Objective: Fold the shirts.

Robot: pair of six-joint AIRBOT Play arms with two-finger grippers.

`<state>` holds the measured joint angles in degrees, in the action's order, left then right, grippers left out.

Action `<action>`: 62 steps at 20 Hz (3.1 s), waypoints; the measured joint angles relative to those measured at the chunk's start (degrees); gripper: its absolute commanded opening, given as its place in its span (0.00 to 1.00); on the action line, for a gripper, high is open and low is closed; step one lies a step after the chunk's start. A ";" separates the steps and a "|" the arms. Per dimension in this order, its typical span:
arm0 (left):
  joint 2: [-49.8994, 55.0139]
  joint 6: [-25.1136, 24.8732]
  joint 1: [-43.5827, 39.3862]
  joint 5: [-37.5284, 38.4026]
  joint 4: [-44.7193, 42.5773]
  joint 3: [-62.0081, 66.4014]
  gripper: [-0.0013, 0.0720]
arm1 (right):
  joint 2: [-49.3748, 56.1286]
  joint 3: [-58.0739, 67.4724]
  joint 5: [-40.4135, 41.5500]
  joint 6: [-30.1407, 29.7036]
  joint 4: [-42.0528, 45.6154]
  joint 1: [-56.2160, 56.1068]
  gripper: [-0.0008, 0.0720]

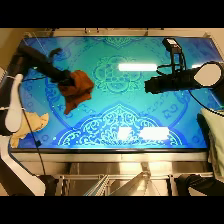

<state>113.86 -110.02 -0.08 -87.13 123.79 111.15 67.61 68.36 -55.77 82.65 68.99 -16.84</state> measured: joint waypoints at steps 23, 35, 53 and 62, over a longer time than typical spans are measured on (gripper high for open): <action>-16.76 6.49 -20.24 -7.50 5.20 -17.84 0.97 | -2.03 -14.73 -18.78 -5.44 -1.75 18.12 0.70; -18.14 -5.46 -16.31 12.28 16.87 -51.91 0.96 | 13.25 -26.10 -6.27 -41.22 -37.22 19.54 0.70; -13.25 -6.82 -18.40 5.03 20.31 -36.76 0.04 | 12.70 -22.67 -13.99 -48.41 -47.39 22.53 0.04; -35.50 -0.55 1.88 4.52 20.50 -3.82 0.05 | -3.50 -0.94 -16.28 -47.69 -79.80 43.58 0.04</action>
<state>78.37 -110.56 1.80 -82.61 144.29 107.33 64.12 67.42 -72.05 34.96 -10.81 26.74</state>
